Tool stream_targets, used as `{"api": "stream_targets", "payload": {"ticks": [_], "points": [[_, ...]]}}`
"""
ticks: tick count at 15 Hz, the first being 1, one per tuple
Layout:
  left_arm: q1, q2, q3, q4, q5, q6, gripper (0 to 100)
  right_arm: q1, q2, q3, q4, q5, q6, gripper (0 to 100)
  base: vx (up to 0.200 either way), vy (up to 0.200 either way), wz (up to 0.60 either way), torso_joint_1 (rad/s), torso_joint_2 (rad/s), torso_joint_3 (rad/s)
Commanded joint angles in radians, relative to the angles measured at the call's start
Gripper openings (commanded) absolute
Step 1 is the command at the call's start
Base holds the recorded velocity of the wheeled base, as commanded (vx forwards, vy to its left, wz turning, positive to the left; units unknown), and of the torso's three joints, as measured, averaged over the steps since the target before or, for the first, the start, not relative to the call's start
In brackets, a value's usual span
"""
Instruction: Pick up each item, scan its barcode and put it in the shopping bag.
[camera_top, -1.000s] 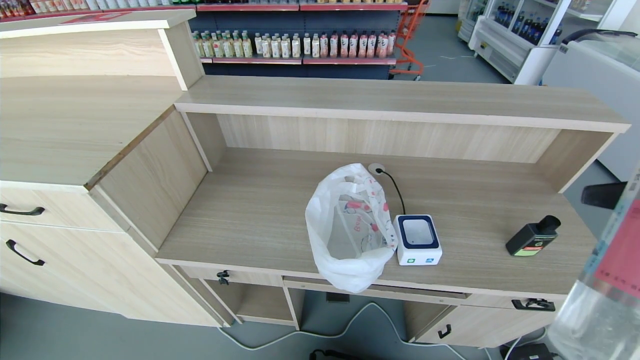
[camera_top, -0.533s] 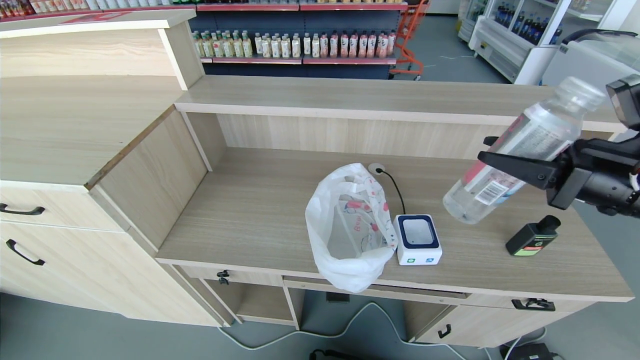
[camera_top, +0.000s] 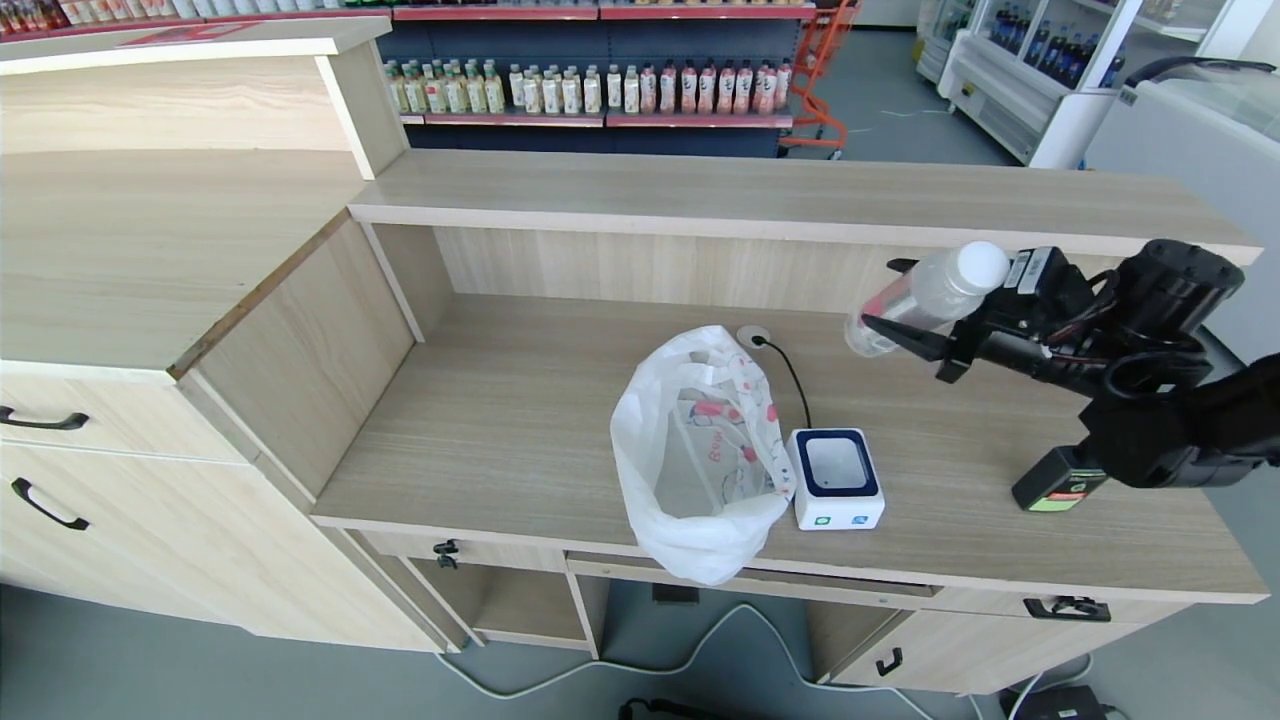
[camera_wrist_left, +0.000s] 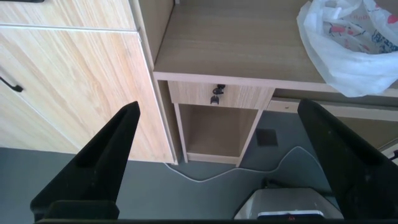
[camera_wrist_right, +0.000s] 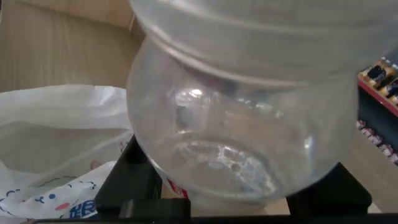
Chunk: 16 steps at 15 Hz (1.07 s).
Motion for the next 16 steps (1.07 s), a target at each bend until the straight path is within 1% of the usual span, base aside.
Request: {"api": "stream_targets", "payload": {"ticks": [1,4,7,12,16], "points": [[0.0,0.0,0.0,0.0,0.0,0.001,100,0.005,0.138,-0.045,-0.005,0.058,-0.062,0,0.0,0.0,0.0,0.0,0.0,0.0],[0.0,0.0,0.0,0.0,0.0,0.001,100,0.003,0.206,-0.047,-0.037,0.117,-0.129,0,0.0,0.0,0.0,0.0,0.0,0.0],[0.0,0.0,0.0,0.0,0.0,0.001,100,0.008,0.246,-0.047,-0.039,0.133,-0.171,0,0.0,0.0,0.0,0.0,0.0,0.0],[0.0,0.0,0.0,0.0,-0.001,-0.001,100,0.032,0.29,-0.091,-0.037,0.133,-0.188,0,0.0,0.0,0.0,0.0,0.0,0.0],[0.0,0.0,0.0,0.0,0.0,-0.001,100,0.051,0.304,-0.097,-0.039,0.133,-0.195,0,0.0,0.0,0.0,0.0,0.0,0.0]]}}
